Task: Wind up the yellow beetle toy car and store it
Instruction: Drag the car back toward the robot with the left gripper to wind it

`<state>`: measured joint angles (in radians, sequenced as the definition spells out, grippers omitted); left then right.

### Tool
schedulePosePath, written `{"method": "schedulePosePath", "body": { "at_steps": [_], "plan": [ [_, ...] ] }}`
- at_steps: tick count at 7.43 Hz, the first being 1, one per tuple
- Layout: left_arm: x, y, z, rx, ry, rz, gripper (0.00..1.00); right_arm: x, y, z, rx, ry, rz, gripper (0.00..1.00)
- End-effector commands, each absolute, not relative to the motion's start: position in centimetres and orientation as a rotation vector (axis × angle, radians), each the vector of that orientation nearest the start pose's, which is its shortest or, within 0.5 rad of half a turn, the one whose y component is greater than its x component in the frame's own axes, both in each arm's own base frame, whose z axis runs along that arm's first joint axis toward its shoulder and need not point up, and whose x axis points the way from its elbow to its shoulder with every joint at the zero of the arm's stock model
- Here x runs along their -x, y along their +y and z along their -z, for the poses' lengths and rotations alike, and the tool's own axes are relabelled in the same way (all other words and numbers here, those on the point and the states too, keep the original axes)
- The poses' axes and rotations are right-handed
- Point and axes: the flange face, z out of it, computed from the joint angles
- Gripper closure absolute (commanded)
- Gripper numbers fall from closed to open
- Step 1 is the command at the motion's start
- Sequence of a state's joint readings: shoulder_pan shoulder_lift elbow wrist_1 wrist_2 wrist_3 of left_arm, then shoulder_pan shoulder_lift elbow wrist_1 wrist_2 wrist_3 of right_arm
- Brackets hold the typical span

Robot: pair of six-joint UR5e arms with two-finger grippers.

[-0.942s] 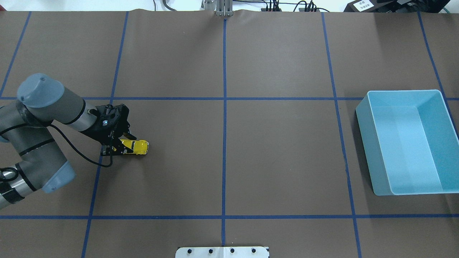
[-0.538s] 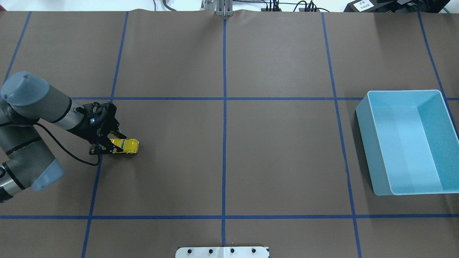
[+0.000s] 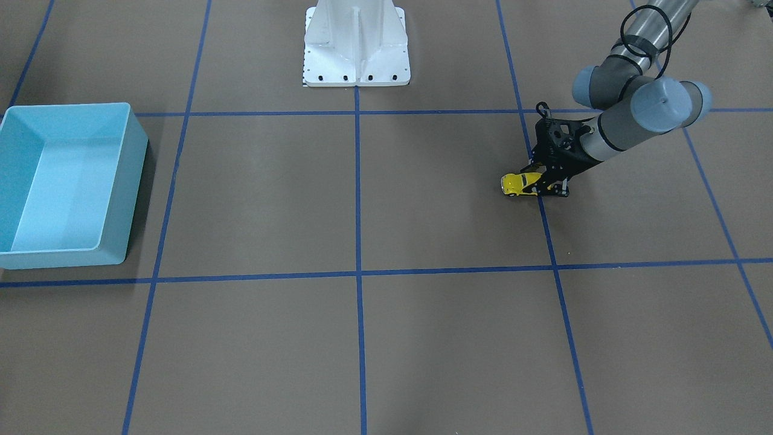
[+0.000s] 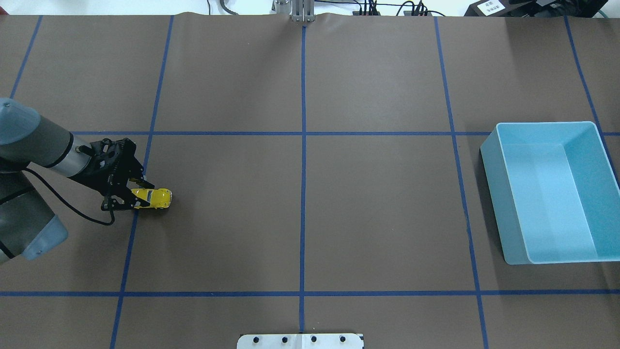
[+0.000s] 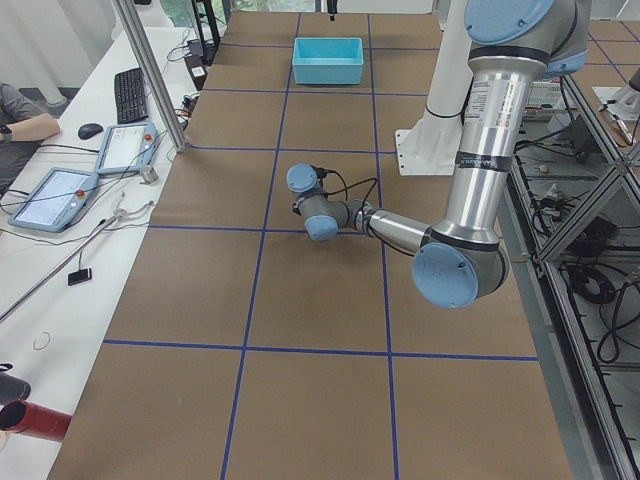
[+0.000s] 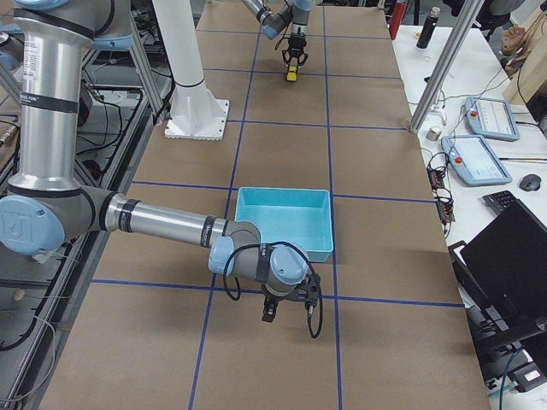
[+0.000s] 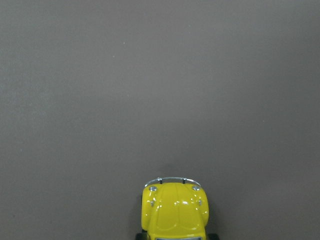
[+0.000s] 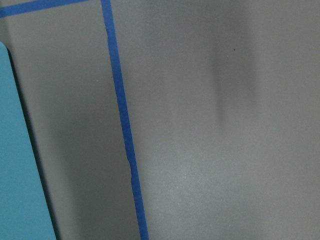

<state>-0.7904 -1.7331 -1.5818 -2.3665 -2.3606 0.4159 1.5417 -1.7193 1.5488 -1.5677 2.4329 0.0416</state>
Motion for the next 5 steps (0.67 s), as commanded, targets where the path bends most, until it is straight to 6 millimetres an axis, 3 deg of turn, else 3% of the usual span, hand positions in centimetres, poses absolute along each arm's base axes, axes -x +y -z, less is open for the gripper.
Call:
{"method": "schedulePosePath", "body": {
  "at_steps": [1, 4, 5],
  "plan": [
    [-35.4, -44.8, -47.4, -0.846, 0.967, -1.424, 1.00, -4.5, -41.3, -72.8, 0.187, -0.860, -0.084, 0.00],
    [-34.8, -44.5, -48.4, -0.833, 0.964, -1.418, 1.00, -4.5, -41.3, -72.8, 0.186, -0.860, -0.083, 0.00],
    [-33.9, -44.0, -49.8, -0.832, 0.961, -1.413, 1.00, -4.5, -41.4, -72.8, 0.186, -0.860, -0.083, 0.00]
  ]
}}
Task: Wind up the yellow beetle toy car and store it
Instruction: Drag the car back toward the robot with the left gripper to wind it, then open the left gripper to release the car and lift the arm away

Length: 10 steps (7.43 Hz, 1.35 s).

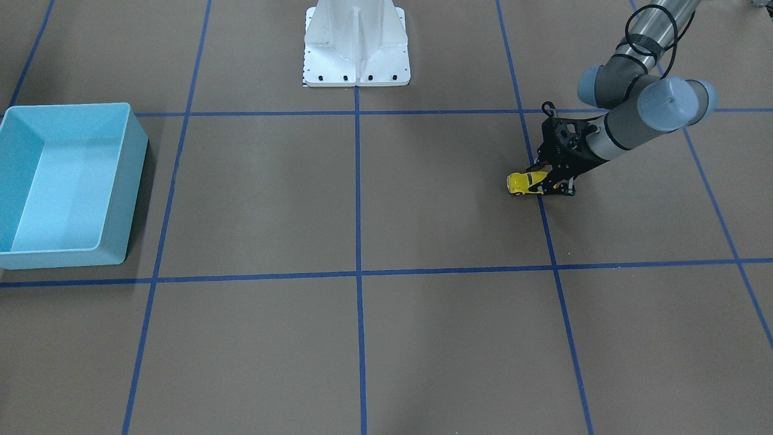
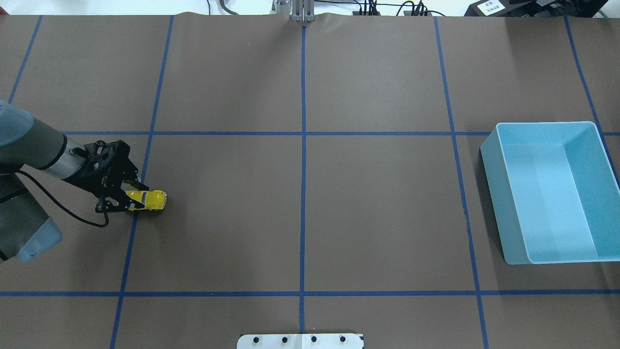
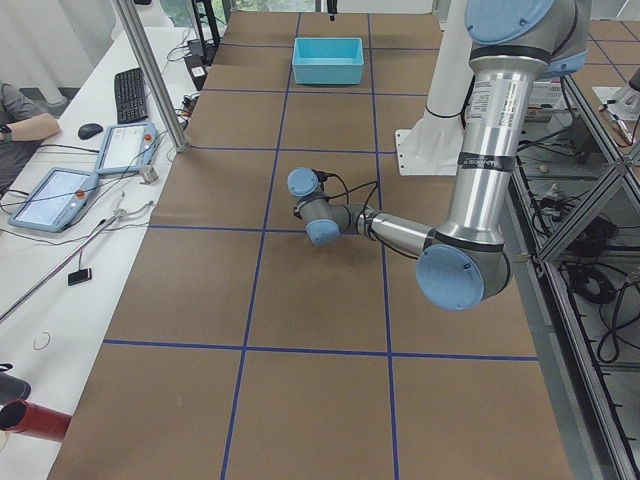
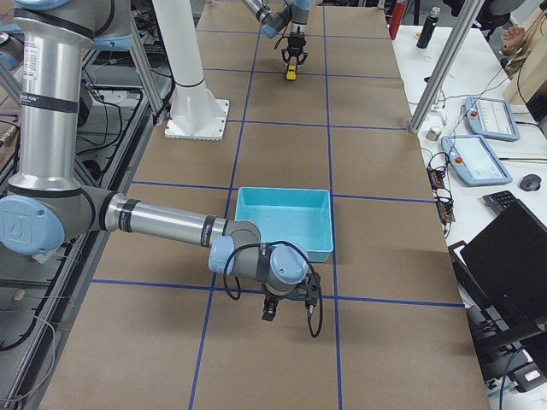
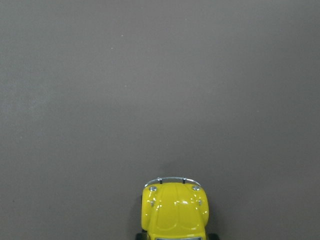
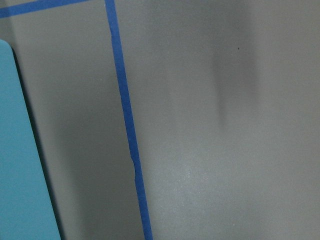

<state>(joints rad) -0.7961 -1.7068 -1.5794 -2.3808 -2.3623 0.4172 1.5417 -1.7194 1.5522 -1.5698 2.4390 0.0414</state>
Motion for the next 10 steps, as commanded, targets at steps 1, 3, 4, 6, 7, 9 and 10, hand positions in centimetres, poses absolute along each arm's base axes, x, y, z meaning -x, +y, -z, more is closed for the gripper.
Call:
{"method": "schedulePosePath", "body": {
  "at_steps": [1, 3, 4, 6, 7, 9, 10],
  "plan": [
    [-33.0, -43.5, -50.9, -0.837, 0.958, -1.408, 1.00, -4.5, -41.4, -72.8, 0.184, -0.860, -0.083, 0.00],
    [-30.3, -42.5, -53.7, -0.836, 0.941, -1.394, 1.00, -4.5, -41.4, -72.8, 0.181, -0.861, -0.081, 0.00],
    [-28.2, -42.2, -55.5, -0.828, 0.923, -1.395, 1.00, -4.5, -41.4, -72.8, 0.183, -0.860, -0.082, 0.00],
    [-24.4, -42.3, -59.6, -0.815, 0.925, -1.429, 0.01, -4.5, -41.4, -72.9, 0.181, -0.857, -0.081, 0.00],
    [-22.2, -42.0, -60.8, -0.832, 0.909, -1.410, 0.00, -4.6, -41.4, -73.0, 0.183, -0.853, -0.081, 0.00],
    [-19.4, -41.7, -61.5, -0.835, 0.943, -1.374, 0.00, -4.6, -41.5, -72.8, 0.178, -0.853, -0.079, 0.00],
    [-18.7, -41.0, -62.3, -0.820, 0.946, -1.368, 0.00, -4.5, -41.6, -72.6, 0.173, -0.856, -0.077, 0.00]
  ]
}}
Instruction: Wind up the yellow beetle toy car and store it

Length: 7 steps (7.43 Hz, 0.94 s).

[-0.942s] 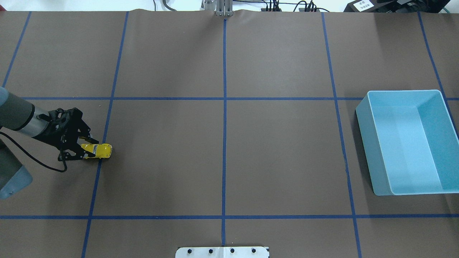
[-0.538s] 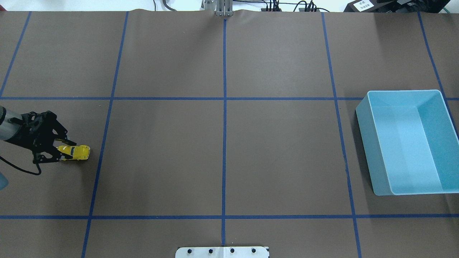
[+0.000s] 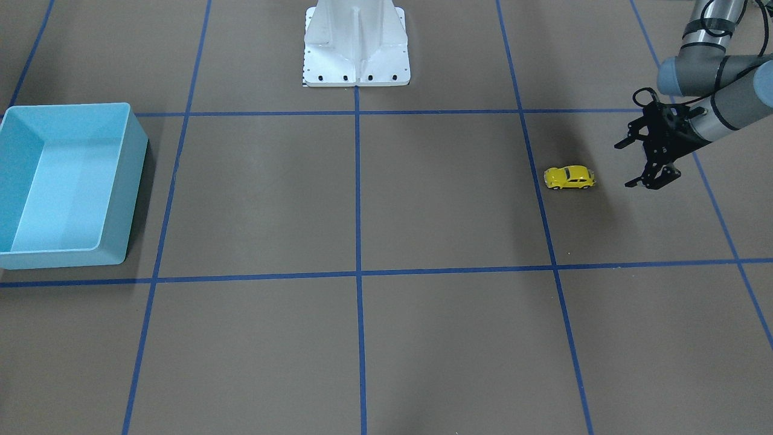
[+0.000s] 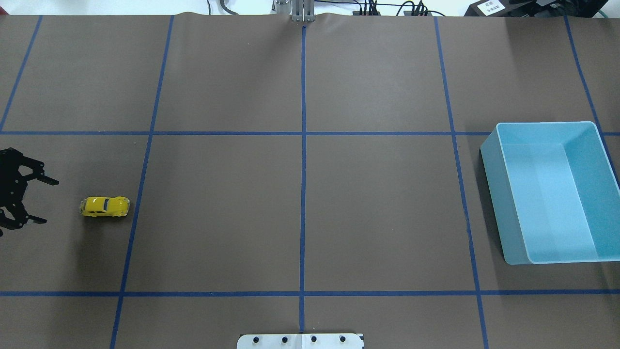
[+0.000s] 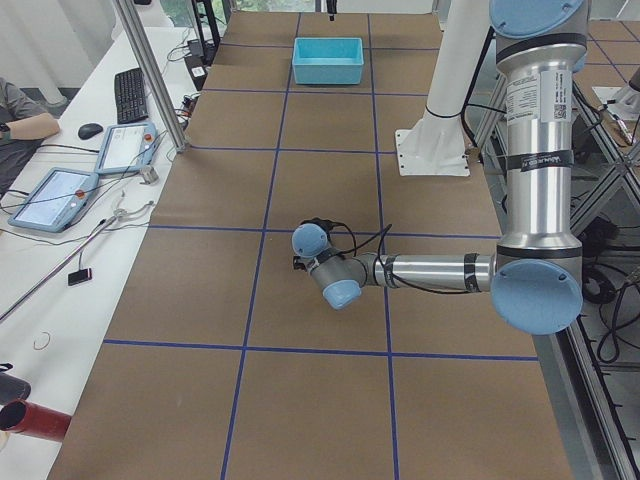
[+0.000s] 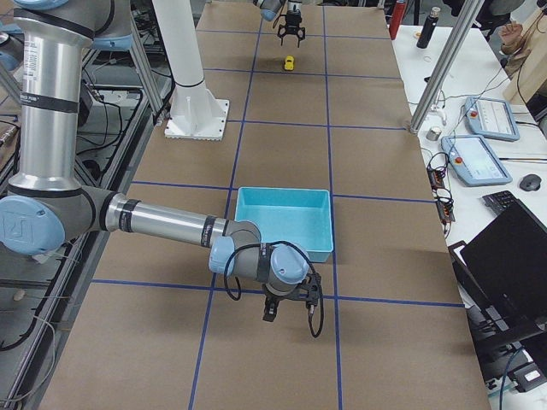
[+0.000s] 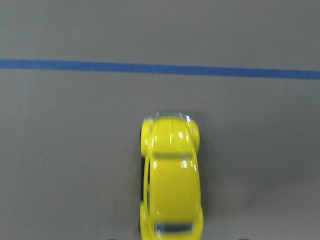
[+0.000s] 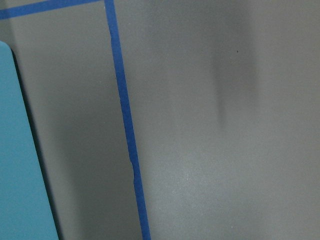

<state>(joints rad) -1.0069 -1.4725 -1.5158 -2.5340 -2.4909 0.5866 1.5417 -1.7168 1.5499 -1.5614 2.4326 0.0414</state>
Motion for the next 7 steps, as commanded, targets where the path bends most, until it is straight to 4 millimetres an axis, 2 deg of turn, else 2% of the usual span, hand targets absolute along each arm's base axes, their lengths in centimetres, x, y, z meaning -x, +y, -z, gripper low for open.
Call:
{"method": "schedulePosePath", "body": {
  "at_steps": [1, 4, 6, 7],
  "plan": [
    [-18.4, -41.1, -62.4, -0.821, 0.946, -1.361, 0.00, -4.6, -41.6, -72.7, 0.175, -0.850, -0.079, 0.00],
    [-18.2, -41.2, -62.3, -0.819, 0.945, -1.353, 0.00, -4.6, -41.4, -73.1, 0.183, -0.847, -0.080, 0.00],
    [-17.3, -41.5, -62.6, -0.802, 0.937, -1.314, 0.00, -4.6, -41.3, -73.3, 0.186, -0.850, -0.082, 0.00],
    [-16.7, -41.9, -62.4, -0.757, 0.954, -1.216, 0.00, -4.6, -41.3, -73.3, 0.188, -0.849, -0.082, 0.00]
  ]
}}
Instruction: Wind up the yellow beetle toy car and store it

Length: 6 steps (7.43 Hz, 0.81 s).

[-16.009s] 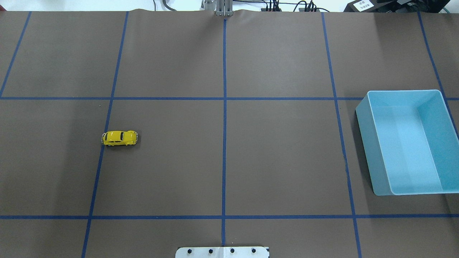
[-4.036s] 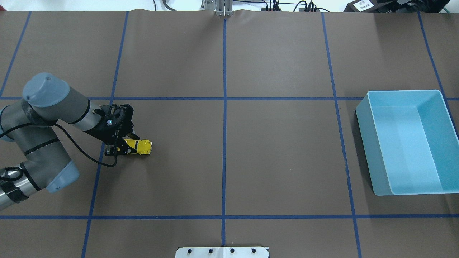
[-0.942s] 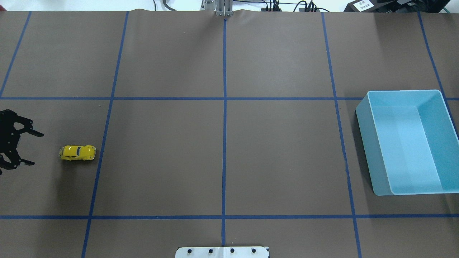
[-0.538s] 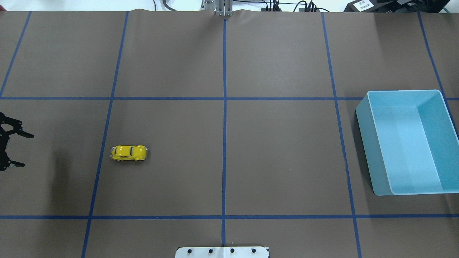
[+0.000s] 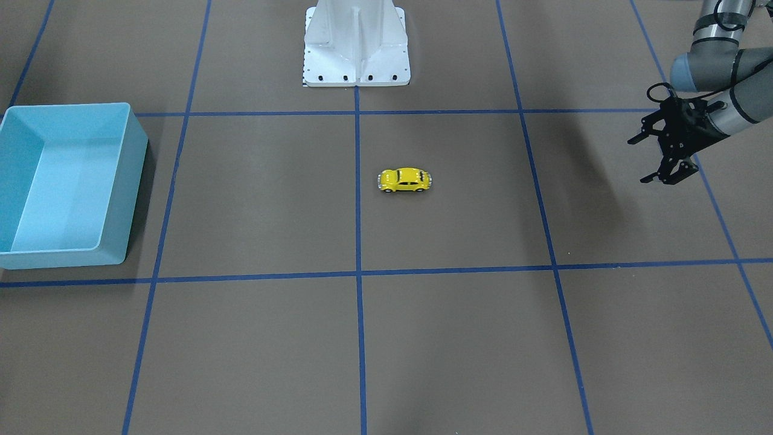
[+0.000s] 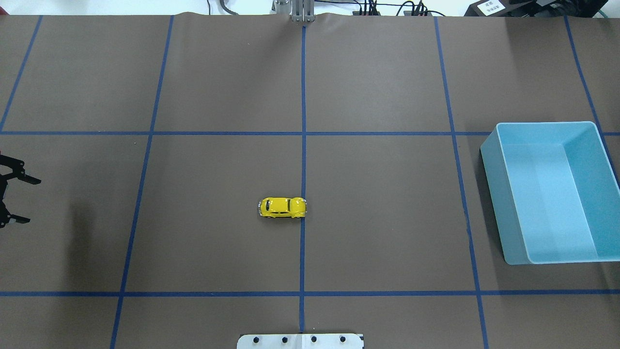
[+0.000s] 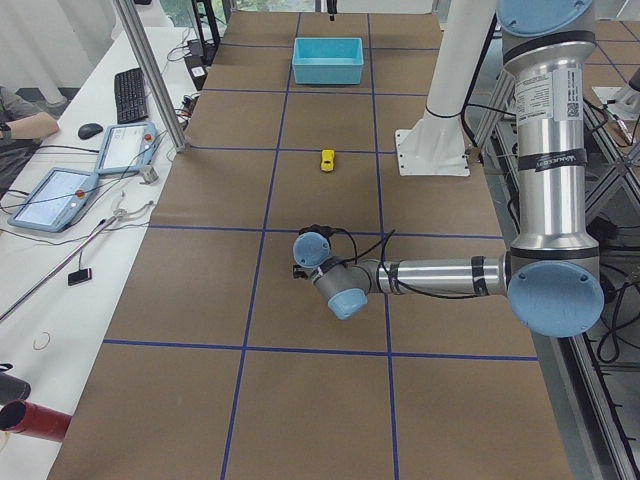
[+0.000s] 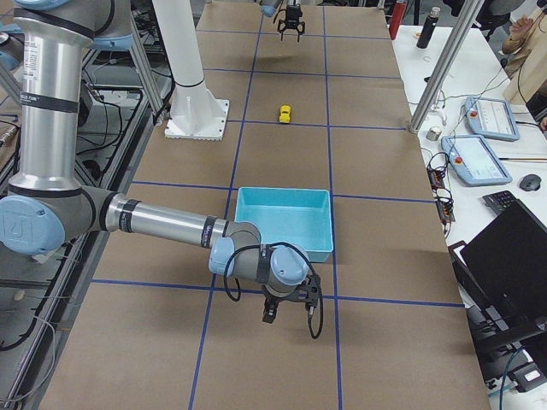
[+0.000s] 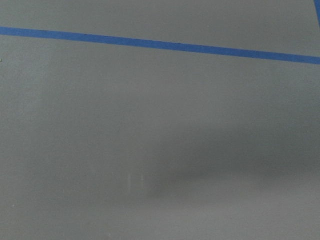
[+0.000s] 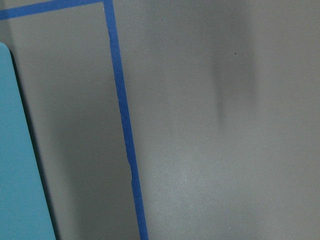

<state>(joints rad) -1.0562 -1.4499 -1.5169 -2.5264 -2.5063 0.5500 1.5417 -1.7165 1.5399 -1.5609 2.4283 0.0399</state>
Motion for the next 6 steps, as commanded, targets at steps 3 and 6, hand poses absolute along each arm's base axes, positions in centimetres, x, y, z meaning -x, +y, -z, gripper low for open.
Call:
{"method": "schedulePosePath", "body": {
  "at_steps": [3, 6],
  "plan": [
    [-14.8, -43.7, -62.3, -0.616, 0.958, -0.901, 0.00, -4.6, -41.4, -73.2, 0.185, -0.854, -0.081, 0.00],
    [-11.1, -46.6, -64.3, -0.505, 0.780, -0.655, 0.00, -4.6, -41.5, -72.9, 0.178, -0.855, -0.078, 0.00]
  ]
}}
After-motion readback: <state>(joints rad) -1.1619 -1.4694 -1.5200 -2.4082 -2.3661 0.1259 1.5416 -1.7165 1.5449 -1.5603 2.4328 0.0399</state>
